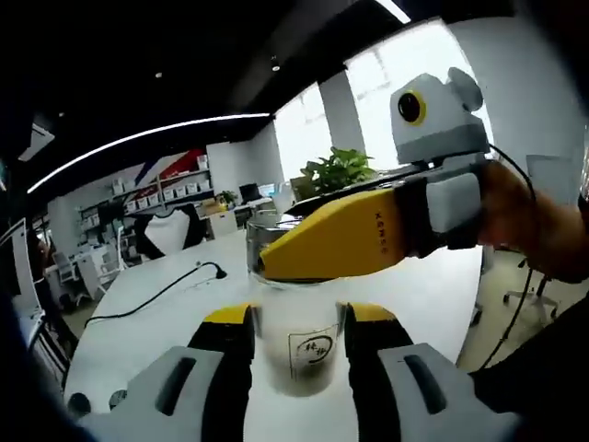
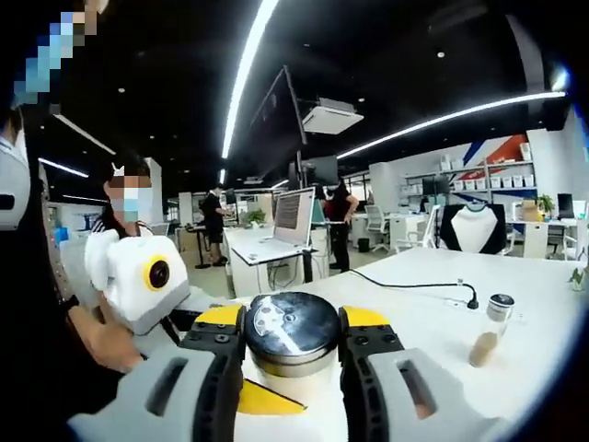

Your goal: Rotate the seasoning bottle until the label or dispensing opening points toward the visible target arrow and the bottle remains upright within the marked orientation range

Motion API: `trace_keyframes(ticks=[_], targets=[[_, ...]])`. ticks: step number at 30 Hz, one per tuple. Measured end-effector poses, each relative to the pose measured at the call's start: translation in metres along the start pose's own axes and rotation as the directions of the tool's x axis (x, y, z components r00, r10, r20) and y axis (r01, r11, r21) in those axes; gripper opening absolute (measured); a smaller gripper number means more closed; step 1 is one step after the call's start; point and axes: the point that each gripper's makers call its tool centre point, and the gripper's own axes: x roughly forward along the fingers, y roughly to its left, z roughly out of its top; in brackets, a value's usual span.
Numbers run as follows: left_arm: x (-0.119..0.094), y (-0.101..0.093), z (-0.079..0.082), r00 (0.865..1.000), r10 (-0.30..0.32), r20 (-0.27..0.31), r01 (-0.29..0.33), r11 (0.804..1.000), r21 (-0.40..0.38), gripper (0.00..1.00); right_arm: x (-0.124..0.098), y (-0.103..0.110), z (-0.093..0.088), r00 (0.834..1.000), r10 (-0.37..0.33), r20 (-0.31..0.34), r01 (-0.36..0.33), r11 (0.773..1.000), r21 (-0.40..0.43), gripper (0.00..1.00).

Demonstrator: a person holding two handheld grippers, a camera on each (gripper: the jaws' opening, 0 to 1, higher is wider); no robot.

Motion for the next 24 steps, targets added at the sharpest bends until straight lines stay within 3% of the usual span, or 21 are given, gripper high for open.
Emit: trace_keyframes(ticks=[7,10,14,19,24], targets=[[-0.007,0.014,-0.019,0.999,-0.003,-0.043,0.002,1.000,-0.014,0.40,0.022,0.000,-0.016,0.997,0.071,-0.030,-0.069,0.996,0.058,0.36],[-0.016,0.023,-0.028,0.996,0.047,-0.073,-0.047,0.999,0.011,0.44,0.034,-0.002,-0.028,0.994,0.084,-0.064,-0.080,0.995,0.059,0.36],[-0.033,0.033,-0.036,0.994,0.084,-0.075,-0.086,0.996,-0.021,0.53,0.050,-0.009,-0.045,0.992,0.086,-0.094,-0.080,0.994,0.070,0.36],[-0.058,0.052,-0.042,0.986,0.149,-0.079,-0.153,0.987,-0.041,0.56,0.075,-0.015,-0.064,0.988,0.110,-0.106,-0.102,0.991,0.082,0.36],[-0.074,0.065,-0.048,0.977,0.191,-0.098,-0.196,0.980,-0.044,0.55,0.094,-0.019,-0.073,0.984,0.140,-0.114,-0.134,0.989,0.062,0.36]])
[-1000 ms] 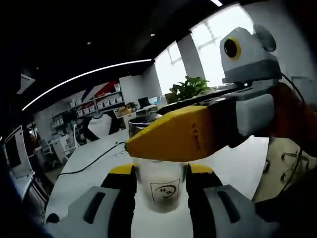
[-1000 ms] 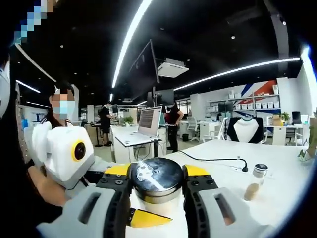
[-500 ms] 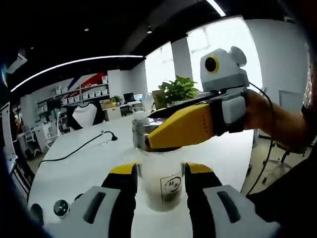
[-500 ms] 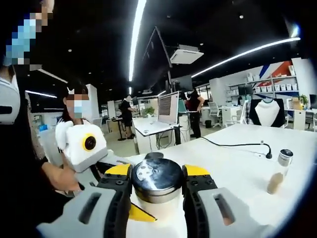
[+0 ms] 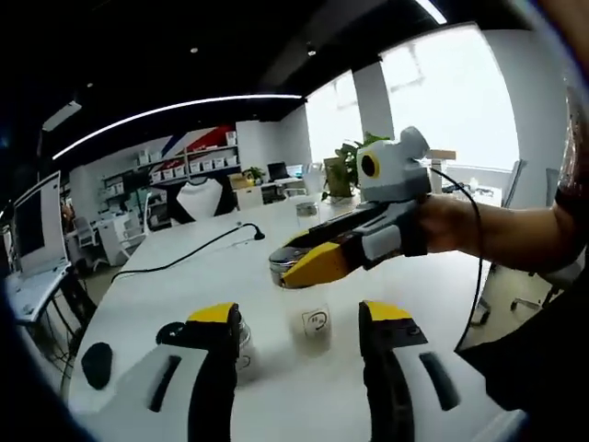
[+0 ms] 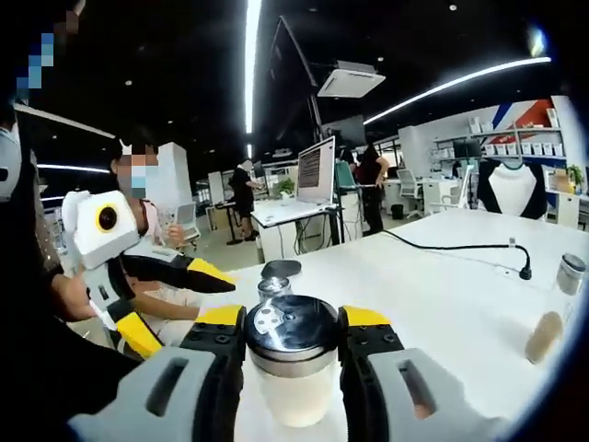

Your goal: Rotate the seasoning bottle until the label or dispensing opening points toward the visible target arrow and the bottle remains upright within the marked orientation range

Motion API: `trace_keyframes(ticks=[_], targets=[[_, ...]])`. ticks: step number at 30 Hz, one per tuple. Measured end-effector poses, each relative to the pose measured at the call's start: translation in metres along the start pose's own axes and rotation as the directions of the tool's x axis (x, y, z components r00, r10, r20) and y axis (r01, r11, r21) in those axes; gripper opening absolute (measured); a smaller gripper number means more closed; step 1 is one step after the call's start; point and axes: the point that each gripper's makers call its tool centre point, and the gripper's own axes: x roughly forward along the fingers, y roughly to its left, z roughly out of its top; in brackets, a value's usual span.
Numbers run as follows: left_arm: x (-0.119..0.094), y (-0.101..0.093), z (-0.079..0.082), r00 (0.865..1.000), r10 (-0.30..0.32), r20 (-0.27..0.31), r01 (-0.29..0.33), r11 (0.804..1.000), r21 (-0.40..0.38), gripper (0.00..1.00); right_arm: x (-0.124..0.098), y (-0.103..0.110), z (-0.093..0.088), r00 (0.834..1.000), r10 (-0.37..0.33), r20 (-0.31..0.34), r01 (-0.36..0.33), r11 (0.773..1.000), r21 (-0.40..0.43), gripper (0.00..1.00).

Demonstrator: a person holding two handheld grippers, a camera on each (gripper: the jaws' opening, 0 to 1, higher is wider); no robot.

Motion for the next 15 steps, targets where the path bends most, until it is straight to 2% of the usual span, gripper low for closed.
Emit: trace_keyframes(ticks=[5,13,15], targets=[[-0.001,0.004,-0.006,1.000,0.013,-0.022,-0.013,1.000,-0.001,0.54,0.012,-0.006,-0.001,1.000,0.021,-0.002,-0.021,1.000,-0.016,0.36],[0.003,0.006,-0.001,1.000,0.013,-0.022,-0.013,1.000,0.005,0.53,0.020,-0.007,-0.006,0.998,0.053,-0.020,-0.054,0.995,-0.079,0.37],[0.004,0.005,0.001,1.000,0.011,-0.018,-0.011,1.000,0.008,0.53,0.019,-0.009,-0.007,0.999,0.052,-0.009,-0.053,0.996,-0.068,0.37]])
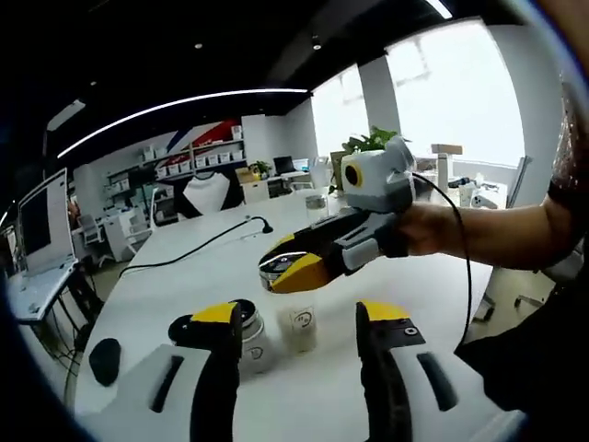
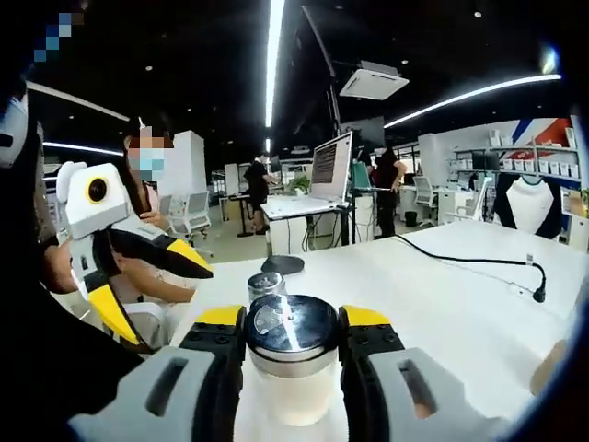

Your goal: Rotate the seasoning bottle until the label or dispensing opening points toward the visible target arrow and the bottle remains upright within the marked orientation range

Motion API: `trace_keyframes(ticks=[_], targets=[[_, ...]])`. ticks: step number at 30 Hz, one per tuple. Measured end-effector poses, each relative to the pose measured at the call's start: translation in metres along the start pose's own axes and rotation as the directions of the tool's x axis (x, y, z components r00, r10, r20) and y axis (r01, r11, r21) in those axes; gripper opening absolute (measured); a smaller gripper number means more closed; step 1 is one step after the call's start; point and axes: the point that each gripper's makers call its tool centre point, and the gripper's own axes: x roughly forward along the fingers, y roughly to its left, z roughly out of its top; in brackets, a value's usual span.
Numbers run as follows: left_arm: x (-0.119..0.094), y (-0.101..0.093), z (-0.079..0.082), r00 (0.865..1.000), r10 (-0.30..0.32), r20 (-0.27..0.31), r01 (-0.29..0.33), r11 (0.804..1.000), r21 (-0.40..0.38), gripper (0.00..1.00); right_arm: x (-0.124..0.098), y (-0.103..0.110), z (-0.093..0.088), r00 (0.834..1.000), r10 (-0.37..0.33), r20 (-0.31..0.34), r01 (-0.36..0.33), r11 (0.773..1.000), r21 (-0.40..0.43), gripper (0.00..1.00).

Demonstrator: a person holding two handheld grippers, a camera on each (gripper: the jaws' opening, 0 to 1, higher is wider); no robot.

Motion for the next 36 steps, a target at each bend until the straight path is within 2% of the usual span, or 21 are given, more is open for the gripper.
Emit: trace_keyframes(ticks=[8,17,20,23,31,36], targets=[[0.005,-0.003,0.007,1.000,-0.011,0.008,0.011,1.000,0.007,0.52,0.003,0.001,0.000,1.000,0.024,-0.003,-0.024,1.000,-0.015,0.38],[0.009,-0.008,0.011,1.000,-0.021,0.007,0.021,1.000,0.012,0.53,-0.005,0.003,0.009,1.000,-0.004,-0.001,0.004,1.000,-0.023,0.43],[0.011,-0.009,0.012,1.000,-0.021,0.003,0.021,1.000,0.014,0.54,-0.016,0.006,0.015,0.999,-0.029,0.022,0.030,0.999,-0.021,0.42],[0.014,-0.012,0.014,1.000,-0.025,0.004,0.025,1.000,0.010,0.55,-0.034,0.004,0.017,0.994,-0.095,0.051,0.095,0.995,-0.005,0.42],[0.021,-0.024,0.022,0.999,-0.043,0.018,0.043,0.999,0.010,0.55,-0.072,0.006,0.004,0.972,-0.223,0.079,0.219,0.974,0.056,0.39],[0.023,-0.023,0.023,0.999,-0.033,0.018,0.033,0.999,-0.002,0.56,-0.084,0.010,-0.007,0.957,-0.277,0.083,0.268,0.958,0.101,0.39]])
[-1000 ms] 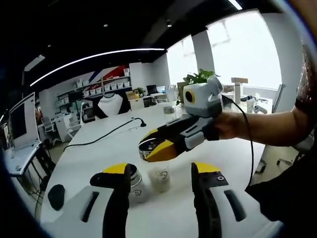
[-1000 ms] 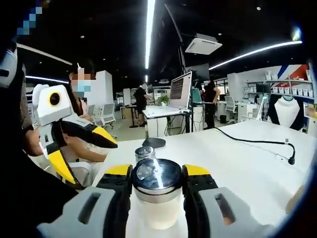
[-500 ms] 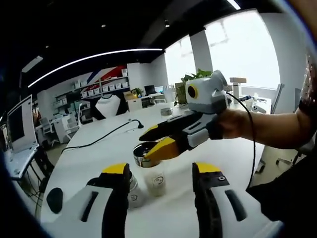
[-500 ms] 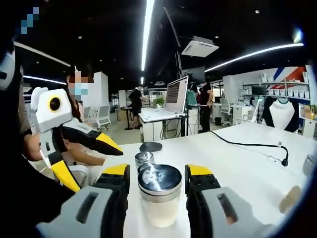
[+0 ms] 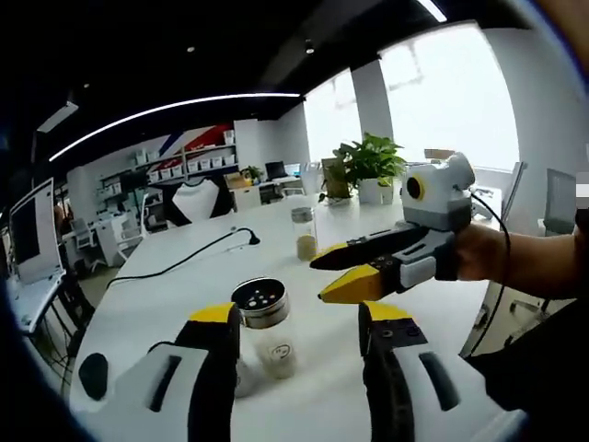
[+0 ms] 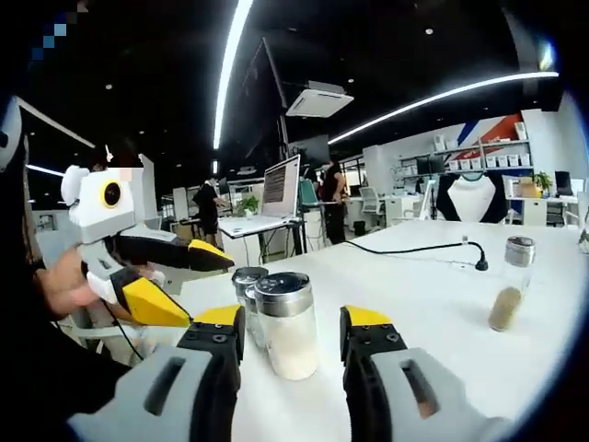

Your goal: Rotate the seasoning bottle until the label or dispensing opening points toward the visible target arrow and the bottle remains upright within the marked orientation range

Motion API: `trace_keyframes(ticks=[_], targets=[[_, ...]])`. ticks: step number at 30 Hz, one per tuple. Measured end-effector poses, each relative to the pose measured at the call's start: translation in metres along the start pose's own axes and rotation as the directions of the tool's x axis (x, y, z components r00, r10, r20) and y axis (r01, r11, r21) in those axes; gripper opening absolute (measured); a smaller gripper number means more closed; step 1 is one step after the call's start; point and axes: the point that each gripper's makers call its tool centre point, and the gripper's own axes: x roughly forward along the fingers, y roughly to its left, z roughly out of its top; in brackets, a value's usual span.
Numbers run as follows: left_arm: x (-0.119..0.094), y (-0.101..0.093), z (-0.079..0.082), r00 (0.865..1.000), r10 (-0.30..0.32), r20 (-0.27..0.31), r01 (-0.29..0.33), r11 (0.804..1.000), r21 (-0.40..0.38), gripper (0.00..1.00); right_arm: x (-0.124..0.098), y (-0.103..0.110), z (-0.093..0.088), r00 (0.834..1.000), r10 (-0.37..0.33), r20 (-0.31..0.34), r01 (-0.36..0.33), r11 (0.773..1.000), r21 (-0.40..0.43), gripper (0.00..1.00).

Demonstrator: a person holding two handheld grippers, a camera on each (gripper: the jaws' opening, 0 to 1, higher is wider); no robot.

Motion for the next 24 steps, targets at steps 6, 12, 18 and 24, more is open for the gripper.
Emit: trace_keyframes(ticks=[6,12,18,24], targets=[[0.004,0.002,0.006,1.000,0.010,0.003,-0.011,1.000,0.004,0.63,-0.018,-0.015,-0.008,0.992,-0.130,-0.001,0.130,0.991,0.023,0.43],[0.002,0.009,0.001,0.999,0.024,-0.021,-0.024,1.000,-0.001,0.66,-0.053,-0.051,-0.021,0.953,-0.302,-0.039,0.302,0.953,0.007,0.49],[-0.001,0.019,-0.001,0.999,0.044,-0.031,-0.045,0.999,-0.016,0.66,-0.083,-0.086,-0.031,0.908,-0.414,-0.060,0.417,0.907,0.056,0.49],[0.001,0.022,0.001,0.999,0.045,-0.031,-0.046,0.999,-0.018,0.65,-0.089,-0.100,-0.031,0.891,-0.449,-0.060,0.452,0.890,0.055,0.47]])
